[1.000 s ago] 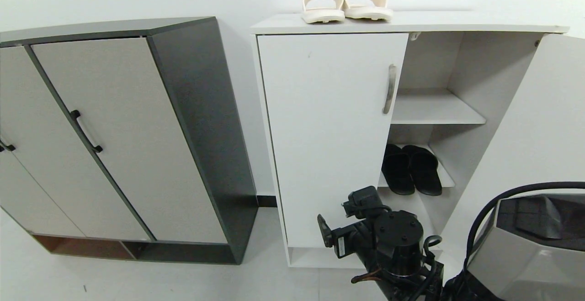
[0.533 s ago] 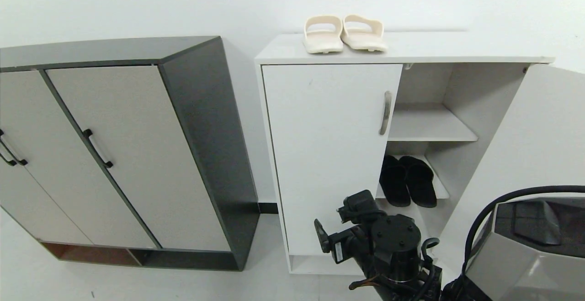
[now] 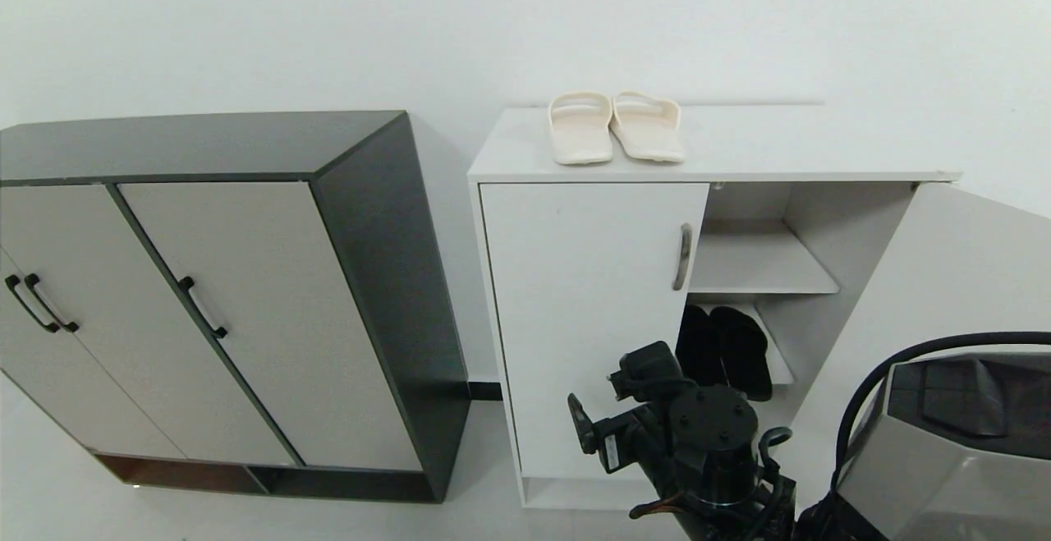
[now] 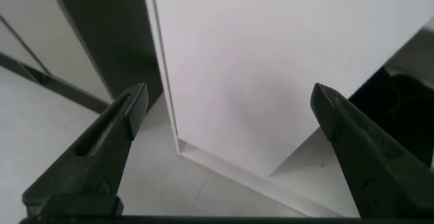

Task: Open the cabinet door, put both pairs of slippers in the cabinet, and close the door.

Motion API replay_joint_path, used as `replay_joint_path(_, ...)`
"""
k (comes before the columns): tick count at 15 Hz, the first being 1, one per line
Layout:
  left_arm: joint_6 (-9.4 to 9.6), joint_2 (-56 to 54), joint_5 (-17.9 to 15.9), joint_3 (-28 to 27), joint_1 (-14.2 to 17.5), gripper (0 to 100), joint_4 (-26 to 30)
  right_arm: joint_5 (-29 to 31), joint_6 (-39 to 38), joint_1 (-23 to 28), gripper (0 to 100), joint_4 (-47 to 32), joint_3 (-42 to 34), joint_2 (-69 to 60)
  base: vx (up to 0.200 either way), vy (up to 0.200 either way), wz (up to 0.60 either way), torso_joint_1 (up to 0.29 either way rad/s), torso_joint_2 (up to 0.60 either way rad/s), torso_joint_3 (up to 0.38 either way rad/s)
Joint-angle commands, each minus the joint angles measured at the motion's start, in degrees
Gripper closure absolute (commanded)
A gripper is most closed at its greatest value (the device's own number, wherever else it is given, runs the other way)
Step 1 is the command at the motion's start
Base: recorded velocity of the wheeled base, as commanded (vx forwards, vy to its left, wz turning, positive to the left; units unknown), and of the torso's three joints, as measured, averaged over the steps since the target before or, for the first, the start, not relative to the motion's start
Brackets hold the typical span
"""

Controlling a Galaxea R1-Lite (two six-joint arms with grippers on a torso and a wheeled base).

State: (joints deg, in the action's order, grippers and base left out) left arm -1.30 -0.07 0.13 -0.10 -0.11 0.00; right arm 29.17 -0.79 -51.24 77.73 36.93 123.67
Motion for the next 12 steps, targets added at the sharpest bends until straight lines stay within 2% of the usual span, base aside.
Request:
replay_joint_path(1, -0.01, 0.1, 0.0, 0.0, 0.0, 100, 0.0, 0.0, 0.0, 0.0, 0, 0.1, -0.1, 0.0, 0.0, 0.0, 0.0, 0.163, -0.47, -0.315)
replay_joint_path(12, -0.1, 0.1, 0.0, 0.0, 0.0, 100, 0.0, 0.0, 0.1, 0.3, 0, -0.2, -0.3, 0.0, 0.0, 0.0, 0.0, 0.2, -0.51, -0.31)
